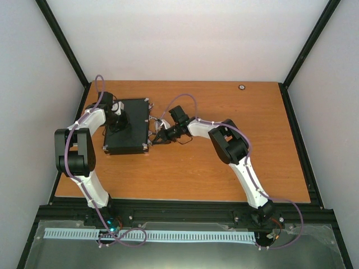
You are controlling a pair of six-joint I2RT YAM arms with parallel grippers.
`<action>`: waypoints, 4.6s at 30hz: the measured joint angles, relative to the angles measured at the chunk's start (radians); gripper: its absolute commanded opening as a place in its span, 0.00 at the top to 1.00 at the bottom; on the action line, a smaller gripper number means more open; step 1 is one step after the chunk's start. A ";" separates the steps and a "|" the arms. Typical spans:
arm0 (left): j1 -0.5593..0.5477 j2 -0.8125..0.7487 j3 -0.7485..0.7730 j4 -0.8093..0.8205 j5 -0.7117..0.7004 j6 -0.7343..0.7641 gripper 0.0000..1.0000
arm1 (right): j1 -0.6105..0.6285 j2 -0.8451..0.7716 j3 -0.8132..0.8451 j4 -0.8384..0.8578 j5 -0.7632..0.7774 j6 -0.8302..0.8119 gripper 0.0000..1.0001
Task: Pack up texas hold em set
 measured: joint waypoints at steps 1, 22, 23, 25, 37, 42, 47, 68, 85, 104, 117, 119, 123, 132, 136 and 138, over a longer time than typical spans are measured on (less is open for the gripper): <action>0.000 0.000 0.000 0.000 -0.001 0.000 0.99 | 0.000 0.005 0.002 -0.002 -0.002 0.001 0.97; -0.002 0.005 0.009 0.008 -0.009 -0.003 0.99 | 0.043 0.040 0.124 -0.098 0.201 -0.016 0.97; -0.002 0.006 0.010 0.006 -0.010 -0.003 0.99 | 0.047 0.022 0.116 -0.122 0.244 -0.030 0.97; -0.002 0.008 0.011 0.006 -0.009 -0.003 0.99 | 0.053 -0.010 0.091 -0.157 0.299 -0.053 0.97; -0.002 0.008 0.010 0.006 -0.009 -0.003 0.99 | 0.038 -0.130 -0.117 -0.096 0.269 -0.068 0.97; -0.002 0.008 0.009 0.006 -0.008 -0.003 0.99 | 0.039 -0.130 -0.143 -0.050 0.211 -0.047 0.97; -0.002 0.006 0.006 0.011 -0.008 -0.003 0.99 | 0.039 -0.130 -0.146 -0.004 0.169 -0.024 0.97; -0.002 0.006 0.000 0.019 -0.006 -0.003 0.99 | 0.039 -0.037 -0.003 -0.037 0.082 0.002 0.97; 0.006 0.021 -0.008 0.064 -0.026 -0.004 0.99 | 0.053 0.071 0.169 -0.131 -0.001 -0.008 0.97; 0.005 0.040 0.015 0.067 -0.019 -0.007 0.99 | 0.063 -0.051 -0.027 -0.083 0.164 -0.055 0.97; 0.008 0.041 0.016 0.068 -0.038 -0.008 0.99 | 0.069 0.071 0.148 -0.090 0.048 -0.012 0.97; 0.009 0.041 0.014 0.070 -0.042 -0.008 0.99 | 0.069 0.078 0.151 -0.089 0.038 -0.007 0.97; 0.009 0.041 0.009 0.076 -0.041 -0.008 0.99 | 0.070 0.078 0.145 -0.093 0.041 -0.002 0.97; 0.006 0.022 0.048 0.044 -0.087 -0.039 0.99 | 0.070 0.078 0.144 -0.094 0.041 -0.005 0.97; 0.020 0.032 0.114 -0.054 -0.131 -0.063 0.99 | 0.070 0.078 0.142 -0.094 0.040 -0.013 0.97; 0.042 0.039 0.171 -0.088 -0.146 -0.074 0.99 | 0.070 0.078 0.140 -0.092 0.039 -0.018 0.97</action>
